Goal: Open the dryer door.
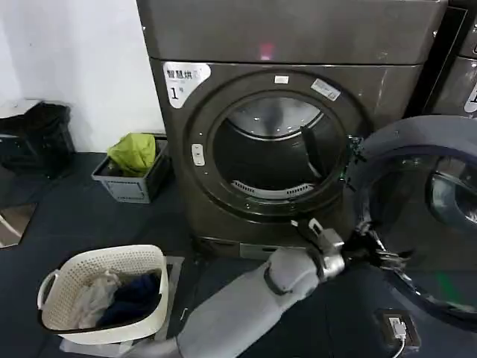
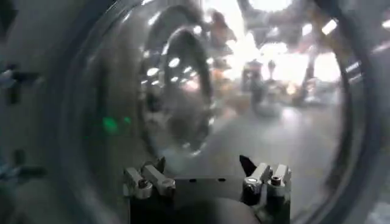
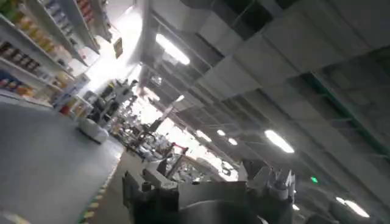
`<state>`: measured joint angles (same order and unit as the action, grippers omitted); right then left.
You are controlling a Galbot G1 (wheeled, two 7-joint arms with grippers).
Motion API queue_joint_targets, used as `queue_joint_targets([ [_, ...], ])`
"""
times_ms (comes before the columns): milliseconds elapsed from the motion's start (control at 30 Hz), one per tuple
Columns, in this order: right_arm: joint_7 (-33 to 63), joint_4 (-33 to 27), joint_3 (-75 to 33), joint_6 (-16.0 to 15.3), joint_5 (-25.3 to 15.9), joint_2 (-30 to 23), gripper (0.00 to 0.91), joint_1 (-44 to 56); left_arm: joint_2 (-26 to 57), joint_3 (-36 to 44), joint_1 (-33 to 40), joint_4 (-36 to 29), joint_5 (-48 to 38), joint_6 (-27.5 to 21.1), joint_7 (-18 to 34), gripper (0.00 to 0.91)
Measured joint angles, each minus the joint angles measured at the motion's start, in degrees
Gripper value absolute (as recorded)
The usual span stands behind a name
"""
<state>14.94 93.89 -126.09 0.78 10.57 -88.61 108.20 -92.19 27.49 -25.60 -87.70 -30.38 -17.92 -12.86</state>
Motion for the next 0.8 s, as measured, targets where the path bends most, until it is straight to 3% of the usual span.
queue_joint_targets([
  [200, -0.7, -0.3, 0.0, -0.6, 1.1, 1.0, 0.907, 1.0, 2.0, 1.2, -0.2, -12.6, -6.0, -3.2, 2.0, 0.907],
  [533, -0.7, 0.3, 2.9, -1.2, 2.9, 2.2, 0.907, -0.1, 32.8, -1.0, -4.2, -34.5, -16.4, -10.2, 12.5, 0.907],
  [800, -0.7, -1.0, 5.4, -0.6, 3.1, 2.7, 0.907, -0.3, 52.8, -16.6, -14.4, -41.9, -31.6, -15.5, 25.0, 0.907],
])
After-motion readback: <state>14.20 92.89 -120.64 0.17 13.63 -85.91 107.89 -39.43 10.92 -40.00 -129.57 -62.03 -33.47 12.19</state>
